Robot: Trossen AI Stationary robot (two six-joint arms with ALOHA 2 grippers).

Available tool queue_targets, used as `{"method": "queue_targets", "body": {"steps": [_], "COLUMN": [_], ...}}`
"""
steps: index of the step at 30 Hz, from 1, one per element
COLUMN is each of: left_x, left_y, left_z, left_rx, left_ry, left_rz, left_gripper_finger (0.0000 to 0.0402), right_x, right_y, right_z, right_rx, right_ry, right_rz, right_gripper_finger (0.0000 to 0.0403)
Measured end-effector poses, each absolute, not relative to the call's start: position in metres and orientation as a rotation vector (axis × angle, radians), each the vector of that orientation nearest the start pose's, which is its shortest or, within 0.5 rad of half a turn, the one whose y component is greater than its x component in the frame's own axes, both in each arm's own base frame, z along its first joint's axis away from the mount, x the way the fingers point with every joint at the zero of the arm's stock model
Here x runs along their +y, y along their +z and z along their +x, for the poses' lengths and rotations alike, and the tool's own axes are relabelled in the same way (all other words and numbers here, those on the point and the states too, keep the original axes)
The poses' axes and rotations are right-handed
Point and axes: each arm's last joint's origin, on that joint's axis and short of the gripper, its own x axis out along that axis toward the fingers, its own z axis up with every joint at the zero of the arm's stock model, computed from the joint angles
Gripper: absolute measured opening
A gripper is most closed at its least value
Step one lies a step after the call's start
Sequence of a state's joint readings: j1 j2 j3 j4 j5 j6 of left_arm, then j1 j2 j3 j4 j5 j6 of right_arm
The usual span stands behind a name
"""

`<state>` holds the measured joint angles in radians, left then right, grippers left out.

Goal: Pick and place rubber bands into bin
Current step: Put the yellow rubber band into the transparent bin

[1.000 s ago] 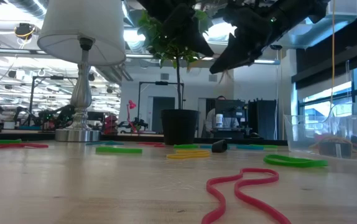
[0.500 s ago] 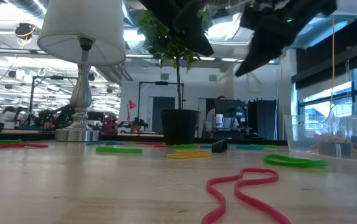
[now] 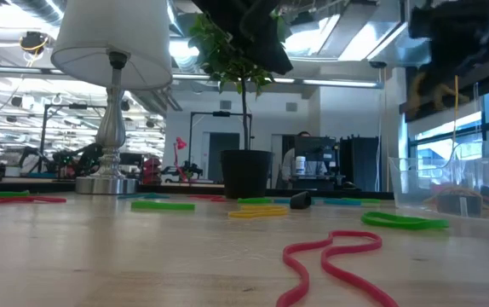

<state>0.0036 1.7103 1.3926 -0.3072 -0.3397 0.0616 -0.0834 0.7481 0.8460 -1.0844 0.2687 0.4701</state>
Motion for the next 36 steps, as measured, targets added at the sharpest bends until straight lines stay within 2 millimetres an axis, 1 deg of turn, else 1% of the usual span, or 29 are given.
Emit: {"method": "queue_targets", "body": {"steps": [2, 5, 7, 9, 12, 15, 18, 21, 23, 26, 30, 36], "left_x": [0.010, 0.010, 0.010, 0.010, 0.010, 0.009, 0.009, 0.008, 0.007, 0.007, 0.006, 0.003], "left_y": [0.290, 0.290, 0.290, 0.291, 0.291, 0.291, 0.291, 0.291, 0.291, 0.291, 0.291, 0.291], "left_z": [0.385, 0.386, 0.386, 0.386, 0.386, 0.386, 0.386, 0.386, 0.387, 0.387, 0.387, 0.387], "left_rx": [0.627, 0.624, 0.622, 0.614, 0.609, 0.604, 0.602, 0.601, 0.599, 0.600, 0.600, 0.600], "left_ry": [0.311, 0.311, 0.312, 0.317, 0.320, 0.325, 0.328, 0.326, 0.325, 0.308, 0.300, 0.291], "left_rz": [0.165, 0.165, 0.162, 0.148, 0.139, 0.116, 0.100, 0.100, 0.099, 0.094, 0.092, 0.095], "left_gripper_finger": [0.0113, 0.0113, 0.0113, 0.0113, 0.0113, 0.0113, 0.0113, 0.0113, 0.0113, 0.0113, 0.0113, 0.0113], "right_x": [-0.017, -0.016, -0.016, -0.015, -0.014, -0.013, -0.014, -0.014, -0.014, -0.015, -0.015, -0.014], "right_y": [0.285, 0.281, 0.280, 0.274, 0.254, 0.227, 0.207, 0.194, 0.190, 0.189, 0.189, 0.184], "right_z": [0.108, 0.101, 0.101, 0.104, 0.108, 0.111, 0.116, 0.122, 0.127, 0.133, 0.132, 0.125], "right_rx": [0.929, 0.982, 0.987, 0.990, 1.021, 1.059, 1.032, 0.966, 0.919, 0.865, 0.864, 0.936], "right_ry": [-0.582, -0.632, -0.644, -0.621, -0.571, -0.560, -0.549, -0.512, -0.467, -0.415, -0.432, -0.493], "right_rz": [0.375, 0.424, 0.450, 0.471, 0.506, 0.514, 0.520, 0.516, 0.468, 0.404, 0.433, 0.493], "right_gripper_finger": [0.0002, 0.0002, 0.0002, 0.0002, 0.0002, 0.0002, 0.0002, 0.0002, 0.0003, 0.0010, 0.0023, 0.0056]}}
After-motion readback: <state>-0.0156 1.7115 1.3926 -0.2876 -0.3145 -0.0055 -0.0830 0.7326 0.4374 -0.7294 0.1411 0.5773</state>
